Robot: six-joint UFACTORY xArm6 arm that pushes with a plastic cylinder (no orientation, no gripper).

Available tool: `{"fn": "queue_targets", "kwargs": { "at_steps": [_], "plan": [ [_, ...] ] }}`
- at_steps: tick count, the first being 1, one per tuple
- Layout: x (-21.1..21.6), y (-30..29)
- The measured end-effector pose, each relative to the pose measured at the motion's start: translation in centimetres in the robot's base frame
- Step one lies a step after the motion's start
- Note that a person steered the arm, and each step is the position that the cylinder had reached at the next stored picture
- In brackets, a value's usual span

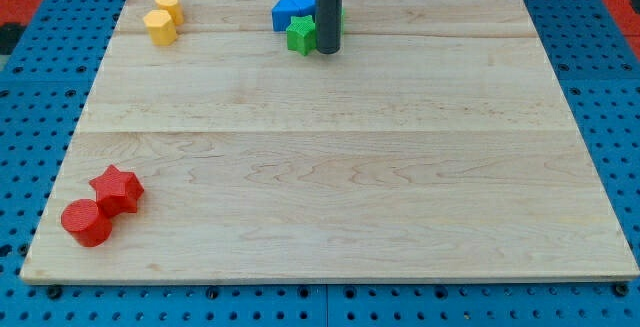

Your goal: Slide the red circle along with the red star slightly up

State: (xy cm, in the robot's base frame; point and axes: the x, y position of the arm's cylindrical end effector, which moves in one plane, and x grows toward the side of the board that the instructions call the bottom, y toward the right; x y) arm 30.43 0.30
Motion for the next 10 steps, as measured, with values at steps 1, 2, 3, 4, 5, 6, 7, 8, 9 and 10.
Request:
{"fn": "queue_targets", "kwargs": {
  "at_steps": [1,2,3,4,5,6,7,8,9,10],
  "plan": [
    [-1.3,-1.1],
    [-2.6,-1.9],
    [-2.8,-1.8],
    [1.2,-0.2],
    [5.2,0.7],
    [5.2,0.7],
    [5.2,0.7],
    [5.2,0.7],
    [5.2,0.6],
    [5.2,-4.5]
  ]
}}
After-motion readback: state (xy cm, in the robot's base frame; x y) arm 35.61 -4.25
